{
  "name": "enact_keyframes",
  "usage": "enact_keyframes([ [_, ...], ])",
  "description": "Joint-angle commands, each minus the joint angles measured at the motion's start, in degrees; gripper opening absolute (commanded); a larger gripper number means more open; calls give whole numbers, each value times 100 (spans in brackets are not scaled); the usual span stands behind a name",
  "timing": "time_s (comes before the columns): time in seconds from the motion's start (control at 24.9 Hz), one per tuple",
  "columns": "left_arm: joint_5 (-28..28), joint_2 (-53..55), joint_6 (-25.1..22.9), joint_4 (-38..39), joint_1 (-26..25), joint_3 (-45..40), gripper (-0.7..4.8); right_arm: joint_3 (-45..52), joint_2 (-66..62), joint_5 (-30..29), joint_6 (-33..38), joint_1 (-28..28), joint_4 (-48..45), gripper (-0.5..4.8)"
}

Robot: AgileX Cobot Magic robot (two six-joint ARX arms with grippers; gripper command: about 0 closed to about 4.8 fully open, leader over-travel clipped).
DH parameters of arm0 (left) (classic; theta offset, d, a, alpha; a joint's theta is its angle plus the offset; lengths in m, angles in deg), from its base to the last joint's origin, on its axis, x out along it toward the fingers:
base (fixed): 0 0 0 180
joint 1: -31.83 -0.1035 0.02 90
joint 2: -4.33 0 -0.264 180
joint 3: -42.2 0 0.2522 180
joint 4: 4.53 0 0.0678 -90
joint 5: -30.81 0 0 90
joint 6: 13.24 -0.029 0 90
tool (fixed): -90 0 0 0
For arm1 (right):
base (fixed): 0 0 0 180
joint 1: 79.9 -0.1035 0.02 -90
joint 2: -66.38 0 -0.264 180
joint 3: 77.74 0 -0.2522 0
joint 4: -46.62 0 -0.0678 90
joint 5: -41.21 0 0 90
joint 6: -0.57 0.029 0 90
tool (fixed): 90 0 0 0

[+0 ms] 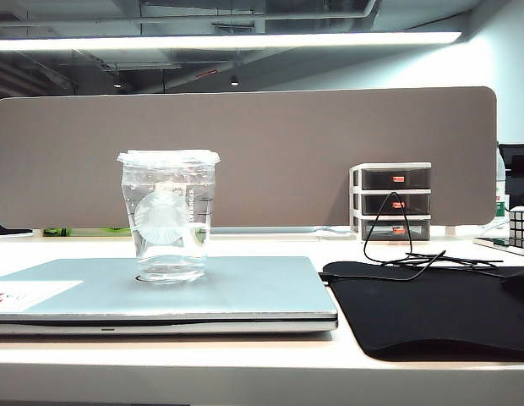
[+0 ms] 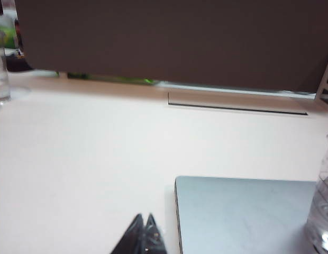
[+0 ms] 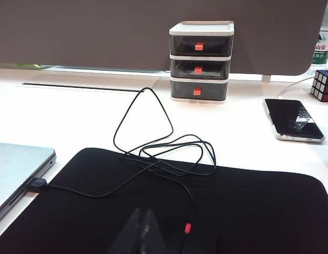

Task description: Pick up the coffee cup and place it over the laptop.

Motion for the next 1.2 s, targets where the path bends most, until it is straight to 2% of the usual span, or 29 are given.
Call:
enact_keyframes([
  [0.04,-114,50,-144,70,2,28,-5,26,13,328,-20,-7,-144,-6],
  [0.2,-164,48,-166,101,2,20,-5,26,2,1119,-81,0,-188,-6],
  [0.28,-162,50,-166,81,2,20,-4,26,4,988,-76,-4,-203,-6],
  [0.52,-160,48,-160,-20,2,20,-4,26,4,-81,-15,-4,-229,-6],
  [0.72,-48,50,-9,-13,2,20,-4,26,4,-50,-15,-2,-223,-5],
  [1.2,-57,50,7,131,-7,22,-4,26,4,-50,-15,-2,-221,-6],
])
